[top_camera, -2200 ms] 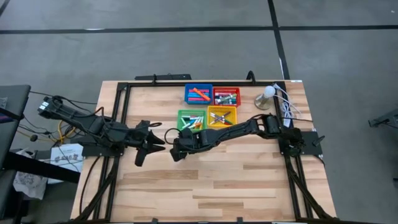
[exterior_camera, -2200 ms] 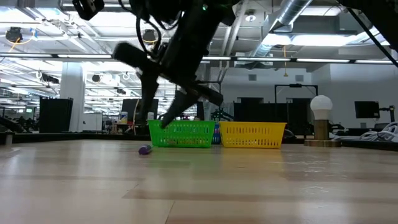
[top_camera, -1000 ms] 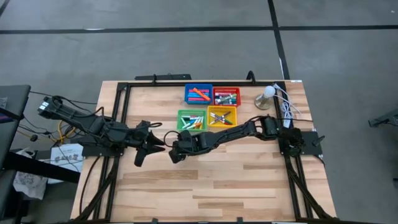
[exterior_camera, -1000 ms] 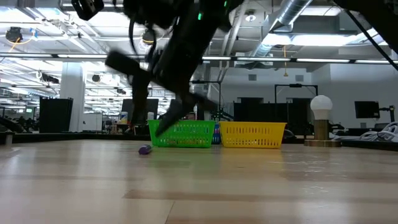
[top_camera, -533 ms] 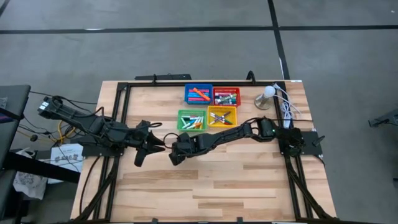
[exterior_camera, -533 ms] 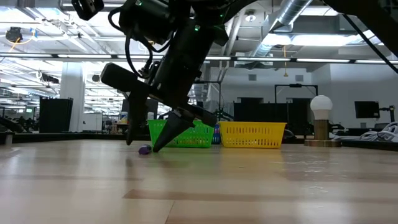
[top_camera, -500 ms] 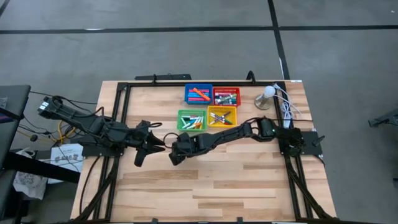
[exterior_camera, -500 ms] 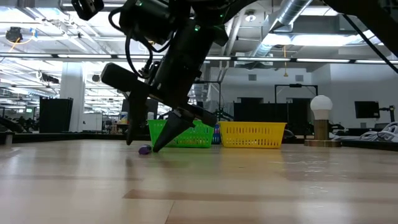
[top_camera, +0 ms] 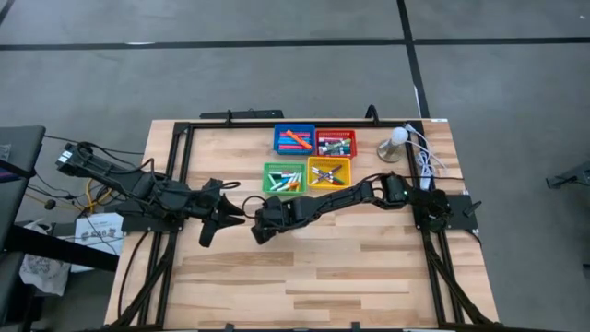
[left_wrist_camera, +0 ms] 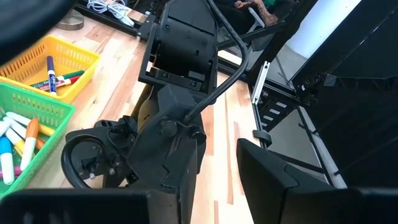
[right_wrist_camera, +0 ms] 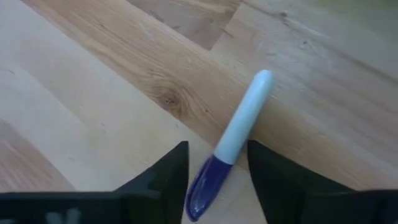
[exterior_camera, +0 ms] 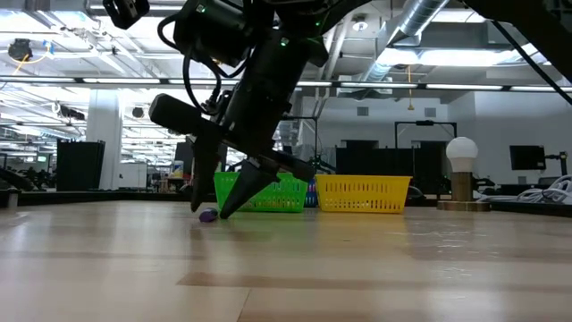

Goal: Pick & Place Markers
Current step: Put the blue mini marker into the green bin

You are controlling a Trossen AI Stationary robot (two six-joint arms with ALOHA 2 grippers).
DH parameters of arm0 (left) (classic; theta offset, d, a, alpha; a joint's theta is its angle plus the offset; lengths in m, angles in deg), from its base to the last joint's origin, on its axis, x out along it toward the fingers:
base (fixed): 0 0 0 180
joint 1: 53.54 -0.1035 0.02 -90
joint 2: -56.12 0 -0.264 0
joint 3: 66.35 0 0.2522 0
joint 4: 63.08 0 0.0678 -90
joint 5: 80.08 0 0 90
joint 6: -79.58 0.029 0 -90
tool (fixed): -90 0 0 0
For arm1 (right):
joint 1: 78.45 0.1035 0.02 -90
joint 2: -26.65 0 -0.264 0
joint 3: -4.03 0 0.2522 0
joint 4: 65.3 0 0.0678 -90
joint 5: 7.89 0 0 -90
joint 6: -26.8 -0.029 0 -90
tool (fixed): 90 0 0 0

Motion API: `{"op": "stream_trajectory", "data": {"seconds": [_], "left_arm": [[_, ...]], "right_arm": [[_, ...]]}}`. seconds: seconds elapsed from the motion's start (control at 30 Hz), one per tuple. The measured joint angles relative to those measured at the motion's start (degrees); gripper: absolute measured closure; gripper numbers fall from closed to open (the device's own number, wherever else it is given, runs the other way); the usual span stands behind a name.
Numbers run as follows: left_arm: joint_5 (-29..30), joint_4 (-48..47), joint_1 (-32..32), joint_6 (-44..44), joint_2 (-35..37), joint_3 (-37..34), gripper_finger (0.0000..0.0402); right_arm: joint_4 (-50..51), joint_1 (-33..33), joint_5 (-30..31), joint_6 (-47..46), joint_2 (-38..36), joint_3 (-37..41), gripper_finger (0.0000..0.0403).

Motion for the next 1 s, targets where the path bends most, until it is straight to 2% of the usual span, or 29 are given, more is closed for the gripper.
{"op": "stream_trajectory", "data": {"seconds": [0.27,0.43,0.53,0.73,1.0], "left_arm": [[0.0,-0.09,0.0,0.1,0.0,0.0,0.0289],[0.0,-0.15,0.0,0.1,0.0,0.0,0.0289],[0.0,-0.19,0.0,0.1,0.0,0.0,0.0289],[0.0,-0.22,0.0,0.1,0.0,0.0,0.0289],[-0.02,-0.24,0.0,0.1,0.0,0.0,0.0289]], "right_arm": [[1.53,-0.07,0.19,1.47,0.0,0.09,0.0333],[1.89,-0.09,0.16,1.51,-0.02,0.09,0.0371],[1.93,-0.09,0.14,2.53,-0.03,0.09,0.0376],[2.25,-0.09,0.1,2.58,-0.67,0.09,0.0355],[4.64,0.04,0.38,4.98,-3.57,0.57,0.0375]]}}
